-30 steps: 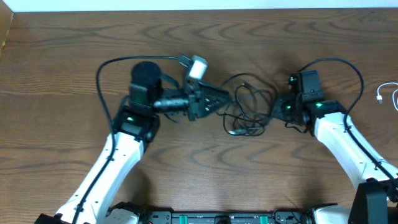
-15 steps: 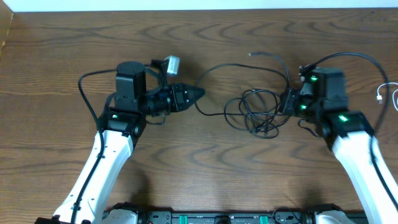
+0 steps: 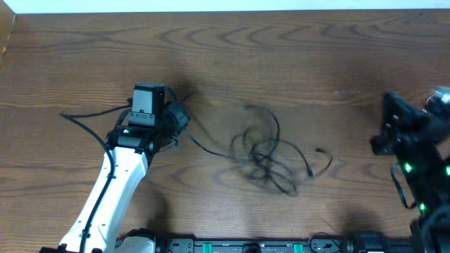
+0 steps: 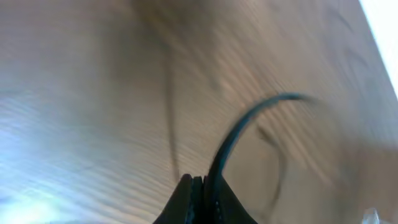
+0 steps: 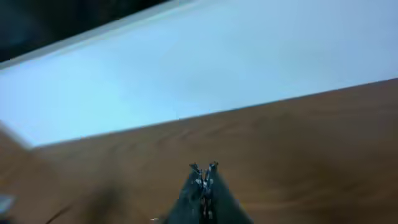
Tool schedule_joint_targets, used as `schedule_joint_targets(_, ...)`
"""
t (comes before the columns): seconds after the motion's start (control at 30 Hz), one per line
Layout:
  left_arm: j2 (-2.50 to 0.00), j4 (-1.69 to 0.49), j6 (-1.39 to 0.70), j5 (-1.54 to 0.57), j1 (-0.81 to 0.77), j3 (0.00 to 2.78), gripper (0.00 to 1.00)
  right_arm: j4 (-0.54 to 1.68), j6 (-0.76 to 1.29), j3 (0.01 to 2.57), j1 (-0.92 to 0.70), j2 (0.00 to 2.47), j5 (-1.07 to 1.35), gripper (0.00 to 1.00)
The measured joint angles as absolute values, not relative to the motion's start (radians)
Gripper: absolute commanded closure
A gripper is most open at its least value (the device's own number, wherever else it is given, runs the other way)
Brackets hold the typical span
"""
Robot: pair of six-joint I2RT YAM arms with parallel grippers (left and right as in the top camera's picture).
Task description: Untangle cables
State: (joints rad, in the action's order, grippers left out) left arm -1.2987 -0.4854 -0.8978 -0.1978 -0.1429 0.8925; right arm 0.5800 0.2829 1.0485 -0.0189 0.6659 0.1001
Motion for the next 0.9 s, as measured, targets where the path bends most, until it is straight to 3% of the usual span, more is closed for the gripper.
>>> schedule_joint_targets(0.07,-1.299,-0.521,-0.960,-0.157,-0.115,0.892,0.92,0.618,0.281,1.051,-0.019,0.651,0.044,0.97)
schedule_joint_targets(0.13,-1.299,-0.525,-1.006,-0.145,-0.084,0.892,0.92,0.668,0.289,1.051,-0.019,0.654,0.009,0.83)
schedule_joint_targets(0.27,-1.299,-0.471,-1.031,-0.205,-0.048,0.892,0.92,0.748,0.304,1.050,-0.019,0.689,0.019,0.73)
schedule_joint_targets(0.3,-1.299,-0.440,-1.013,-0.237,-0.048,0.892,0.86,0.762,0.307,1.050,-0.019,0.702,0.038,0.71)
schedule_joint_targets(0.37,-1.299,-0.385,-0.951,-0.311,-0.057,0.892,0.63,0.776,0.310,1.049,-0.019,0.735,0.096,0.64)
schedule_joint_targets(0.43,-1.299,-0.377,-0.905,-0.362,-0.070,0.892,0.28,0.781,0.312,1.047,-0.019,0.777,0.172,0.57)
schedule_joint_targets(0.47,-1.299,-0.386,-0.881,-0.385,-0.080,0.892,0.15,0.784,0.310,1.044,-0.019,0.805,0.226,0.53)
schedule_joint_targets(0.5,-1.299,-0.395,-0.868,-0.398,-0.086,0.892,0.10,0.789,0.313,1.043,-0.019,0.826,0.265,0.51)
schedule_joint_targets(0.67,-1.299,-0.455,-0.829,-0.440,-0.129,0.892,0.09,0.875,0.249,1.031,-0.039,0.998,0.501,0.31)
schedule_joint_targets(0.9,-1.299,-0.487,-0.811,-0.447,-0.226,0.892,0.08,0.958,0.130,1.024,-0.192,1.221,0.612,0.33)
